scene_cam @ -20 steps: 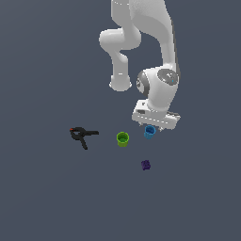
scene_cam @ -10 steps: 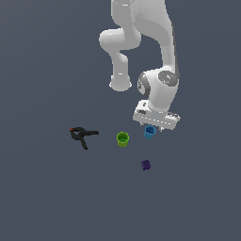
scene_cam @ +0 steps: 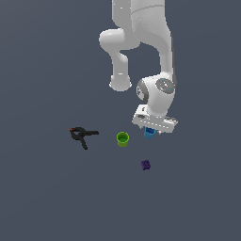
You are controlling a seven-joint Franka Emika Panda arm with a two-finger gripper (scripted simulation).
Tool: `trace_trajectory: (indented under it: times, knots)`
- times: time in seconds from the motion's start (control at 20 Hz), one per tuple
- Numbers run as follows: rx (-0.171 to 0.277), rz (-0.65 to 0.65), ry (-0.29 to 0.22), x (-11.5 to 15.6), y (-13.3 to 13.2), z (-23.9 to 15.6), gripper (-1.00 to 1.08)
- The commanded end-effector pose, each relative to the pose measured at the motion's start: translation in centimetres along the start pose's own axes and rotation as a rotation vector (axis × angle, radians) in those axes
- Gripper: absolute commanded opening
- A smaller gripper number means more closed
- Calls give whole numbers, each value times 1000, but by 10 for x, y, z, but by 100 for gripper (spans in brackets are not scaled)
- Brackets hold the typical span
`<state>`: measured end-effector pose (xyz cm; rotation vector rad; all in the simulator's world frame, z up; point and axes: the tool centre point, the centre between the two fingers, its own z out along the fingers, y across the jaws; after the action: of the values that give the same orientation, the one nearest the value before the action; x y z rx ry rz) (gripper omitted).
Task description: Pick up a designated object from a clutter of objects.
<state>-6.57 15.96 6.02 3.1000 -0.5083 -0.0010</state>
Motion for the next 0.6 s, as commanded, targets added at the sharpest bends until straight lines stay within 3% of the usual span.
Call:
trace_trajectory:
  times: [0.0, 0.3, 0.35, 0.55]
  knots:
    - [0, 1, 0, 0, 0, 10, 100]
    - [0, 1, 1, 0, 0, 20, 100]
    - [0, 1, 1, 0, 0, 20, -100]
    - [0, 1, 1, 0, 0, 20, -100]
